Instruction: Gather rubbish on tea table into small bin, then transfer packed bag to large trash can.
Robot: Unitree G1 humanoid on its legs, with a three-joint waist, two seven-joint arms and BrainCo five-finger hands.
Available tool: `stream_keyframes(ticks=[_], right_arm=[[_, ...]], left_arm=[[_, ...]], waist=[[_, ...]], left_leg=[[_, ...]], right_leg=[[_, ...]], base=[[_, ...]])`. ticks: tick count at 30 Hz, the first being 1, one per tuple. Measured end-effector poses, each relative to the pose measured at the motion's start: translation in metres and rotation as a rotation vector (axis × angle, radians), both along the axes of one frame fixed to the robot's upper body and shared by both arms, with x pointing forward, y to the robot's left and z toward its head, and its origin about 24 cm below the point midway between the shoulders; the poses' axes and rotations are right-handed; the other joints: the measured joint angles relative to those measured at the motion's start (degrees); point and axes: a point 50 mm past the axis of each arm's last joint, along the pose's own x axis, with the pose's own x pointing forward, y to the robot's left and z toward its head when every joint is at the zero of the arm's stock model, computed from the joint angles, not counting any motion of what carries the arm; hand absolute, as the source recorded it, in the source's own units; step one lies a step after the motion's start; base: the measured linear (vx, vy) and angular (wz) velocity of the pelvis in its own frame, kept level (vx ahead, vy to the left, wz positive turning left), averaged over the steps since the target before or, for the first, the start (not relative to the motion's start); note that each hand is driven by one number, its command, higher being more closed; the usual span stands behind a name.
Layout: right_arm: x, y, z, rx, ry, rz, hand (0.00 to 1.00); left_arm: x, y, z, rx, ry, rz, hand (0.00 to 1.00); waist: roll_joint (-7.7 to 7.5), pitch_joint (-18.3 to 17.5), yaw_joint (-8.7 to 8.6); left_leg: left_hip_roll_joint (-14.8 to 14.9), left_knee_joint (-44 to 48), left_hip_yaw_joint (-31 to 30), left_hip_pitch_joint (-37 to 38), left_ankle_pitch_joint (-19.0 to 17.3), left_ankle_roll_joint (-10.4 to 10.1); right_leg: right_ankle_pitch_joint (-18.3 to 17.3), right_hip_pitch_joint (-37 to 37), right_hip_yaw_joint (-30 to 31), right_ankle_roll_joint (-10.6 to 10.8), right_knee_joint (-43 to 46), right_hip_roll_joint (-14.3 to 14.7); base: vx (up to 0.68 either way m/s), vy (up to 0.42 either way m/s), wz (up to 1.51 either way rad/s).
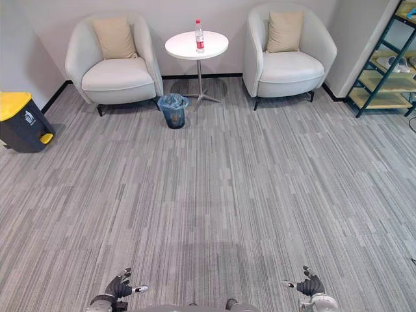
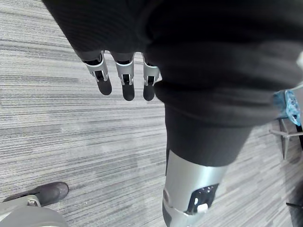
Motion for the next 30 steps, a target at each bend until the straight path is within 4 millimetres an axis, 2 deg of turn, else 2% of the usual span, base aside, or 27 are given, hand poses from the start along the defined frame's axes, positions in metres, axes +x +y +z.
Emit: stream_keyframes(ticks=[9,30], right_arm=[[0.001,0.004,-0.001,0.009,-0.003,0.003,0.00],[0.013,0.037,-0.007,0.113,-0.069,-0.010,0.00]], left_arm=[[0.000,-0.002,-0.001,-0.006,0.000,0.008,0.00],[0.000,-0.015,-0.003,-0.054,-0.007,0.039,0.00]], waist=[[-0.02,0.0,0.02],[-0.70,0.3,0.22]], left_leg=[[0.0,-0.2,0.2,0.0,0.0,0.0],[0.6,-1.6,1.7,0.2,-0.1,-0.7]], right_leg=[[0.9,0.4,0.1,-0.2,-1.4,0.1],[1.3,0.4,1.3,-0.1,-3.1,0.8]], base=[[0.00,0.000,0.00],[0.00,-0.004,-0.02]])
